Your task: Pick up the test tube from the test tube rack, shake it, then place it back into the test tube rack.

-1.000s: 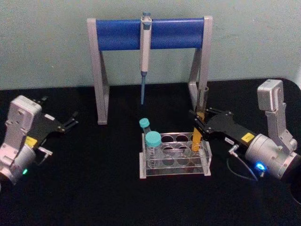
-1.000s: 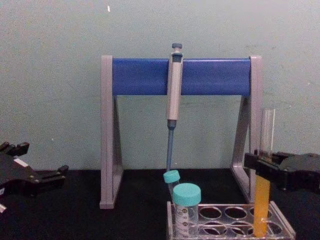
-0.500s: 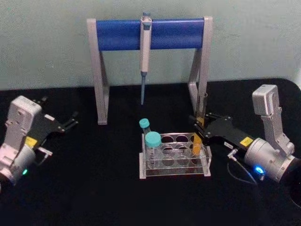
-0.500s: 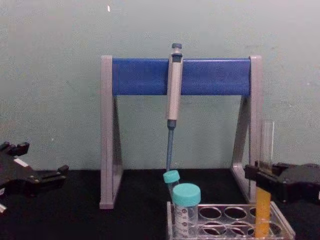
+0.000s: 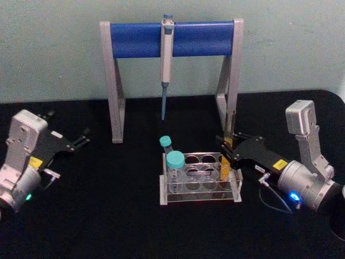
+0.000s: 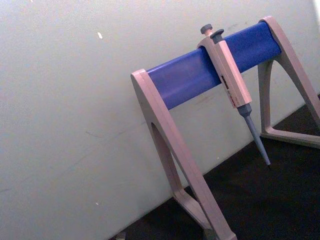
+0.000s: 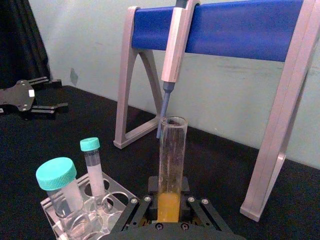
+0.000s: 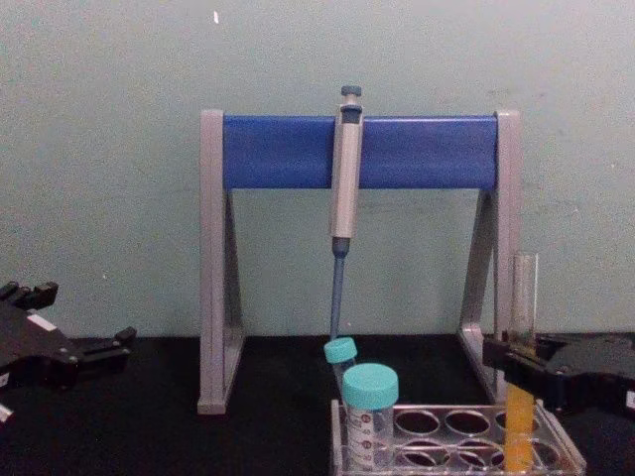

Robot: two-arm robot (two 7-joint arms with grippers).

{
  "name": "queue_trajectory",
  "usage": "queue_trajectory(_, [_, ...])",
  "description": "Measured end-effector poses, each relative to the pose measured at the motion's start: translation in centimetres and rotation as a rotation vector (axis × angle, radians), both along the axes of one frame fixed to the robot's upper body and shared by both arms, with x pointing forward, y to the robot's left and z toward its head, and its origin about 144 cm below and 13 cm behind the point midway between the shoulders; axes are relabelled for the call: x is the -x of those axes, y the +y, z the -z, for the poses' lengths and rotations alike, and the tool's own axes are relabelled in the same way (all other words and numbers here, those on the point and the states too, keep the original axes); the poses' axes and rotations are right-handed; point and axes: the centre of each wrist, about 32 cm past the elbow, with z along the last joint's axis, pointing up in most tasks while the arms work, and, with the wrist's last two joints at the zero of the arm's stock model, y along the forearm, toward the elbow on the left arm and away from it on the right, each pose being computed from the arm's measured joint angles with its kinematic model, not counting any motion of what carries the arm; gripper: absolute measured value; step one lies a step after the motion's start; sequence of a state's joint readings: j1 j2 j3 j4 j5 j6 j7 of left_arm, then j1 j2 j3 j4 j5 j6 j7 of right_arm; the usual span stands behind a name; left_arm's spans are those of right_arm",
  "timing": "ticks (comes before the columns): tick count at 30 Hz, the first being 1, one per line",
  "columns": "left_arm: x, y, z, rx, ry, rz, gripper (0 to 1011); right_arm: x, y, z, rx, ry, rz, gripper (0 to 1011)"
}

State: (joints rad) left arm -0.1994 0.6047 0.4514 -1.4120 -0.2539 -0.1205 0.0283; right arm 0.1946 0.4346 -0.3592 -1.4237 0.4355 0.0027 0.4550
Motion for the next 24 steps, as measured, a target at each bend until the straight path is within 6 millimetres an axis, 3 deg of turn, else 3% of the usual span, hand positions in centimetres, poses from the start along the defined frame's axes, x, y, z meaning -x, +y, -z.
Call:
queue_trajectory(15, [0.0,0.0,0.0,0.0,0.0,0.0,1001,-0.02,0.01,-0.03,0.007,-0.002,0.001,239])
queue_trajectory(24, [0.0,0.0,0.0,0.0,0.0,0.0,1001,-0.03,0.0,-0.06,0.005,-0.002,0.001,524])
